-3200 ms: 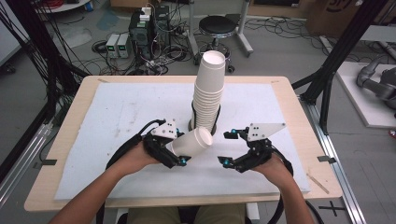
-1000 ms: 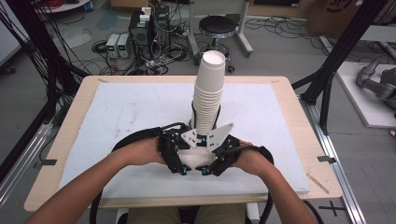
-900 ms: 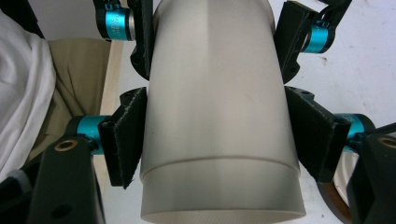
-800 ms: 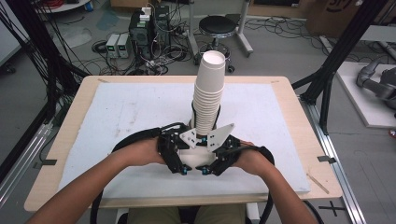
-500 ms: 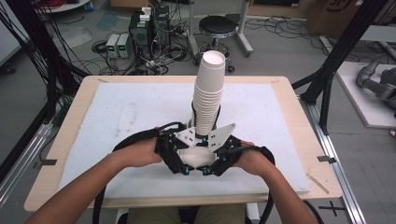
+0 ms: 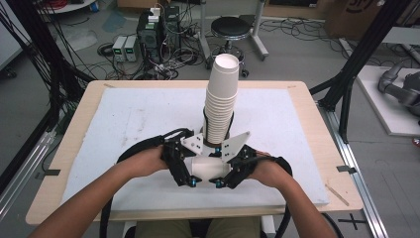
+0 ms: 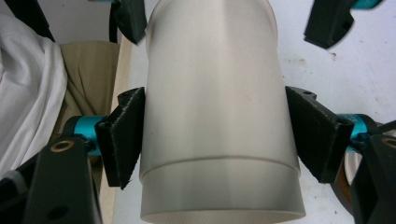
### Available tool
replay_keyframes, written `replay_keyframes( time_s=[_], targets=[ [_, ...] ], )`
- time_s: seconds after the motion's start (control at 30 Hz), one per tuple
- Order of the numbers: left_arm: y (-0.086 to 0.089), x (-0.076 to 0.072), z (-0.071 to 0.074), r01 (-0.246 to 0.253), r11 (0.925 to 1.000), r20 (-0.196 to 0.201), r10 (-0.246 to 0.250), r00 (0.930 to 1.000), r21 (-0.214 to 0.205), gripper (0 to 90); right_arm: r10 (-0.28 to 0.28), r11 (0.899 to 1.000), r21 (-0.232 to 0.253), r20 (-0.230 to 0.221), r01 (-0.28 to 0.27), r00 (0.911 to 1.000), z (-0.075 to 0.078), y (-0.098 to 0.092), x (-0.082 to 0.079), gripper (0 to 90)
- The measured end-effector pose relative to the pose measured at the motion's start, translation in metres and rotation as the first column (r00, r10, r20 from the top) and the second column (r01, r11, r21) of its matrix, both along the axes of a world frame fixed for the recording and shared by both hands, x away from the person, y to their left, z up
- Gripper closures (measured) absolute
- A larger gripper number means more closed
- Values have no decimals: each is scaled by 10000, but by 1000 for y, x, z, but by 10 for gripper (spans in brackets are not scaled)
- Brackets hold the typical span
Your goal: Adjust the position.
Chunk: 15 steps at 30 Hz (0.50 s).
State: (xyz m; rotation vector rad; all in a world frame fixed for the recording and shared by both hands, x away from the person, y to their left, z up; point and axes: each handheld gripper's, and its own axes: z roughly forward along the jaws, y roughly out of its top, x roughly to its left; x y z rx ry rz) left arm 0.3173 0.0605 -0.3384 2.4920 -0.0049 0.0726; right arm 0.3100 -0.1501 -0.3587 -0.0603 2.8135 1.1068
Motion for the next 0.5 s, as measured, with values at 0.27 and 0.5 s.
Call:
replay_keyframes(
  time_s=[0.27,0.5],
  targets=[
    [19,-5,-3,-269,9848,-370,208,9991,-1719,153,-409,9961,775,-100,415,9991,-5,-18,-3,253],
    [32,-5,-11,-1046,9562,-872,837,9927,-2732,152,-846,9812,1716,-285,883,9960,-10,-38,-6,252]
  ],
)
